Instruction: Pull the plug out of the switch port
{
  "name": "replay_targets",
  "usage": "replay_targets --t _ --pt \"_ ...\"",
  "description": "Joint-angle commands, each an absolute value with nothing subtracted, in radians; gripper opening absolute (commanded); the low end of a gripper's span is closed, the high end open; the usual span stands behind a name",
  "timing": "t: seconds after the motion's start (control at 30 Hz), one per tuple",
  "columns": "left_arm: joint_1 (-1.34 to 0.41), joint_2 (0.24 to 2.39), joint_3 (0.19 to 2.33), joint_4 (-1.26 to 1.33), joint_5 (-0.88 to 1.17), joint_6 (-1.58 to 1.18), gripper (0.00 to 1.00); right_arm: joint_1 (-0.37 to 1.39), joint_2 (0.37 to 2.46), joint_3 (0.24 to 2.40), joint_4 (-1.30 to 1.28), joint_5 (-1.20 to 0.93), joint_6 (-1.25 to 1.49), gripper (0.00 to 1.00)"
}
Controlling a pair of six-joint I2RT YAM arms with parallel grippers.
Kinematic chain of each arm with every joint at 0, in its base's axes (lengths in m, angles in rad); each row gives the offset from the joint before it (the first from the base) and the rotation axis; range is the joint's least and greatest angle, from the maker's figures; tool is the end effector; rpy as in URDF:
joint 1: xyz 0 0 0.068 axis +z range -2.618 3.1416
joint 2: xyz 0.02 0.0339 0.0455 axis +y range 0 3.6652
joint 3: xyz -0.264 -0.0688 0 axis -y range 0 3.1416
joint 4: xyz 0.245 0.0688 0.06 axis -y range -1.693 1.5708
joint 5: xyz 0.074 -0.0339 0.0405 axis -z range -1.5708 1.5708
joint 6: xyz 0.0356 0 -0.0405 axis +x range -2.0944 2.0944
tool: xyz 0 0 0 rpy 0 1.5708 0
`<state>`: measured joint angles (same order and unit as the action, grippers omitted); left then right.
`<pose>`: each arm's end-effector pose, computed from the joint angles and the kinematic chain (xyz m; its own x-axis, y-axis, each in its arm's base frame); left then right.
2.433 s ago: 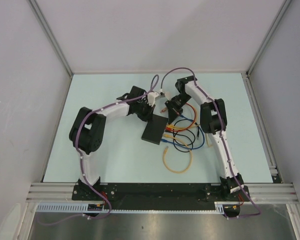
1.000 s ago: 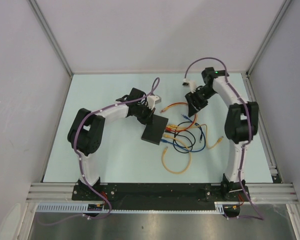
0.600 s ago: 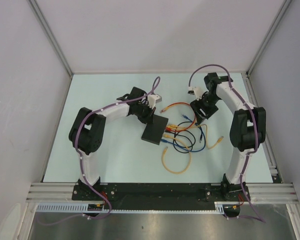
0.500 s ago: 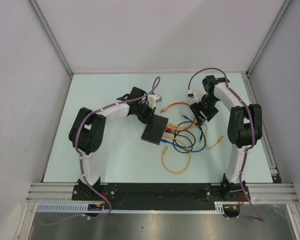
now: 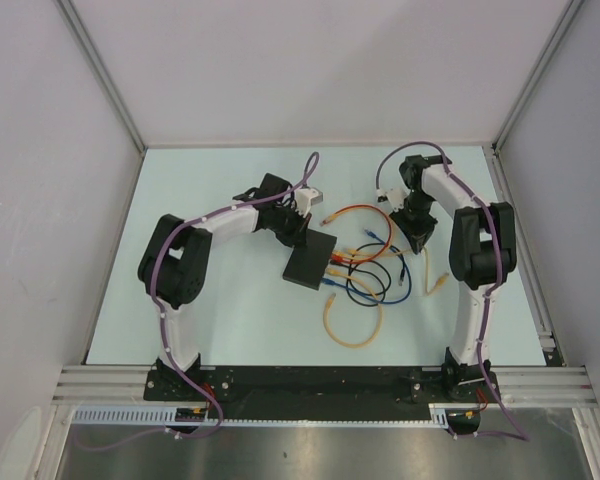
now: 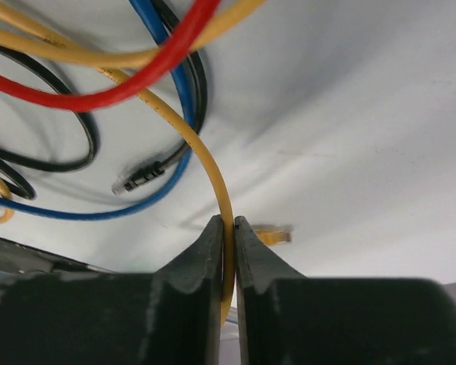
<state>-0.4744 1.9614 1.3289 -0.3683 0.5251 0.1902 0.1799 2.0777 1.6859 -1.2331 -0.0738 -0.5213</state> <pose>0.3567 -0.2032 0.1729 -0.6152 0.4998 -0.6097 0.7660 0.5618 -0.3124 0.3848 0.0727 0.1969 -0.7650 -0.6439 0.0102 -0.6406 0.7625 0.0908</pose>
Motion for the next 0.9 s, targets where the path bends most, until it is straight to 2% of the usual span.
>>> replay_targets --t 0.0,0.33,0.63,0.87 --pt "-0.469 1.974 1.356 -0.344 0.552 0.179 0.01 0.153 2.022 1.686 -1.279 0.0 -0.535 0.01" --pt "-0.453 1.967 1.353 -0.35 0.56 0.184 0.01 0.146 1.942 1.7 -1.21 0.192 -0.538 0.0" --pt "-0.451 1.96 1.344 -0.341 0.566 0.172 0.01 0.107 1.973 1.778 -1.333 0.248 -0.762 0.0" --pt "-0.451 1.957 1.341 -0.333 0.571 0.169 0.01 0.097 1.997 1.81 -1.324 0.316 -0.876 0.0"
